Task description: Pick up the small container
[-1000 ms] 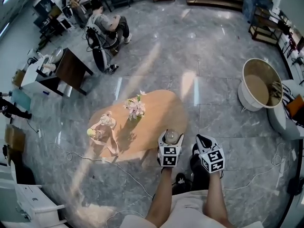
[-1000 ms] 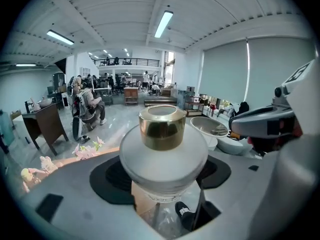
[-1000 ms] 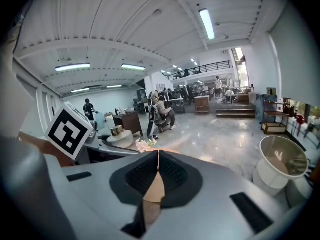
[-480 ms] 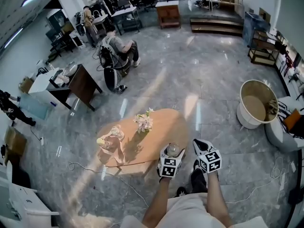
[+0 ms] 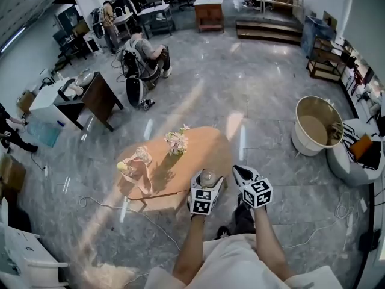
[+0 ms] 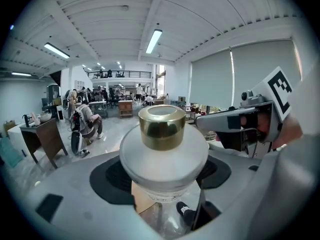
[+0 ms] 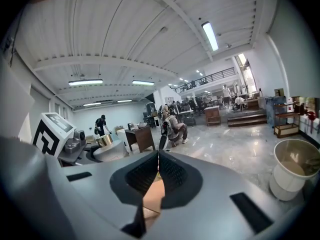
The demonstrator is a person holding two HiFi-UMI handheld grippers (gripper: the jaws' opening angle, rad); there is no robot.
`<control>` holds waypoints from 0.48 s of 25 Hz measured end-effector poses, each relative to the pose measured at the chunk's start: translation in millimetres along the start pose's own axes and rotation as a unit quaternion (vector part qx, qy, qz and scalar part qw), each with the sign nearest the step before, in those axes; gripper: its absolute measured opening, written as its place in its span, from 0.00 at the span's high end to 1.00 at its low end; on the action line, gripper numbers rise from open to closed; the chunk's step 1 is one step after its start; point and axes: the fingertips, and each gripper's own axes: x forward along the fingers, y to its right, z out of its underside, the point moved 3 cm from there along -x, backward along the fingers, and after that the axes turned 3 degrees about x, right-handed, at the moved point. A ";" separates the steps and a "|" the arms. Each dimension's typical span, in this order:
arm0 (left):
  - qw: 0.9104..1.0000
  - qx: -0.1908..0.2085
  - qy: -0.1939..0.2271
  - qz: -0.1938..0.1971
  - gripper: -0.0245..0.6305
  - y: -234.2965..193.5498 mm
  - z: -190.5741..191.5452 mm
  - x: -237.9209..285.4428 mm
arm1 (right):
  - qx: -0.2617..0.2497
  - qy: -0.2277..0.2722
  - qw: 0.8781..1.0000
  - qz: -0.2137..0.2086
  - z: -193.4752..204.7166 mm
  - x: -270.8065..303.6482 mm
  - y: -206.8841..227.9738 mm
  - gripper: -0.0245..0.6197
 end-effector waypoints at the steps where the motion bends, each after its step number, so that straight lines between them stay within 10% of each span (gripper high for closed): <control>1: 1.000 -0.002 0.000 -0.002 0.45 0.7 2.0 -4.7 | 0.001 -0.001 1.000 0.000 1.4 -2.6 -3.6 0.85; 12: 0.999 -0.025 0.001 -0.021 0.45 -4.8 26.4 -37.6 | 0.015 -0.010 1.000 -0.009 26.4 -21.4 -36.1 0.85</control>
